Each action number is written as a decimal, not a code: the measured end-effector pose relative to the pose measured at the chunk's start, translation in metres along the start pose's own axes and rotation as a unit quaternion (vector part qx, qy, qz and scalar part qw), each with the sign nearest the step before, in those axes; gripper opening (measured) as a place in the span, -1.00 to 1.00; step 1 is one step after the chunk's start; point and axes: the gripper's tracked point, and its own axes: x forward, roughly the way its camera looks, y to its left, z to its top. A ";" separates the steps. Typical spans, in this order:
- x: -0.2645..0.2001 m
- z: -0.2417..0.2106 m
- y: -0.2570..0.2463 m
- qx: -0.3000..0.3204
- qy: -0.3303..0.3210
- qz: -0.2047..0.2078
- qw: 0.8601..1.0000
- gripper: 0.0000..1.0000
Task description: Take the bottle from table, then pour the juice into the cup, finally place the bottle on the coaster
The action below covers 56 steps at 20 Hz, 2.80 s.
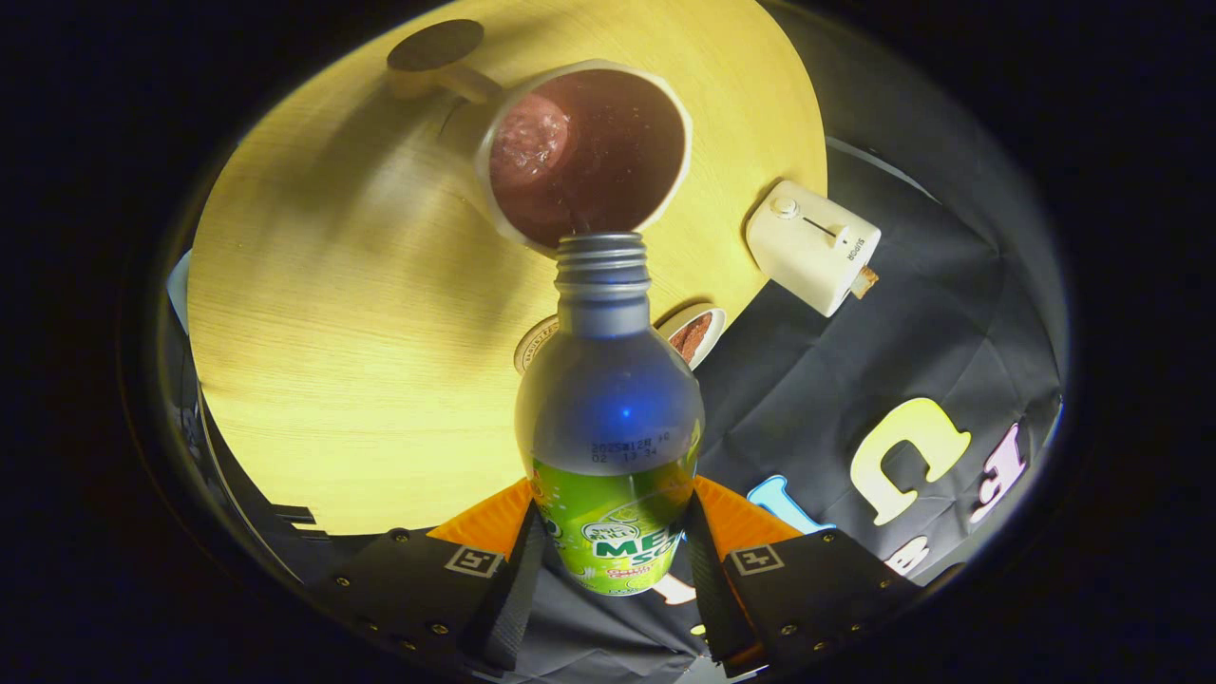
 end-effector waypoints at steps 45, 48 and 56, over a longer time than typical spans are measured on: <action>0.005 0.053 0.088 0.487 -0.233 0.121 0.833 0.45; 0.003 0.056 0.081 0.540 -0.260 0.127 0.790 0.45; 0.024 0.048 0.060 0.651 -0.293 0.142 0.686 0.45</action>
